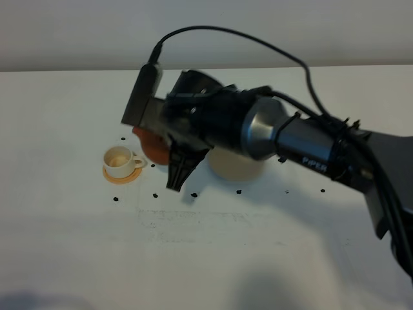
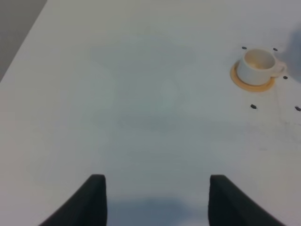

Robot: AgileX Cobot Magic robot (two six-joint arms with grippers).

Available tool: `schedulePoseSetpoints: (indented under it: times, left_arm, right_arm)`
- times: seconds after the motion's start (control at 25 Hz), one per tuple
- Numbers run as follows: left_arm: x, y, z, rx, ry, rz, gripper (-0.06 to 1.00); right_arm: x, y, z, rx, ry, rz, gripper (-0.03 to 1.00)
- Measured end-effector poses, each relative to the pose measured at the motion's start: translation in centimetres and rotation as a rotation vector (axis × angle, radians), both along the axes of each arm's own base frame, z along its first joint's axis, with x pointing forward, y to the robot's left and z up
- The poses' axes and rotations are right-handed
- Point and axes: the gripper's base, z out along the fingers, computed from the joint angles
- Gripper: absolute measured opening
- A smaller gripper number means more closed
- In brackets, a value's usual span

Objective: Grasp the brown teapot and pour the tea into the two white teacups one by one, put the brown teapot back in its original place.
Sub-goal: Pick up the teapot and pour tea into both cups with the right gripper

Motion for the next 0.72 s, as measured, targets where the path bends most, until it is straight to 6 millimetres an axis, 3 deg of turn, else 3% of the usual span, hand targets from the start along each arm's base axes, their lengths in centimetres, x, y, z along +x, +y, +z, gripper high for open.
schedulePoseSetpoints:
  times: [0.36, 0.56, 0.72]
  left_arm:
    - [0.0, 0.0, 0.0, 0.000, 0.000, 0.000, 0.50]
    - [0.0, 0.0, 0.0, 0.000, 0.000, 0.000, 0.50]
    - [0.0, 0.0, 0.0, 0.000, 0.000, 0.000, 0.50]
  right_arm:
    - [-0.5, 1.3, -2.0, -0.010, -0.002, 0.044, 0.09]
    - [0.2, 1.8, -0.7, 0.010, -0.065, 0.043, 0.09]
    - [1.0, 1.5, -0.8, -0.011, -0.093, 0.038, 0.09]
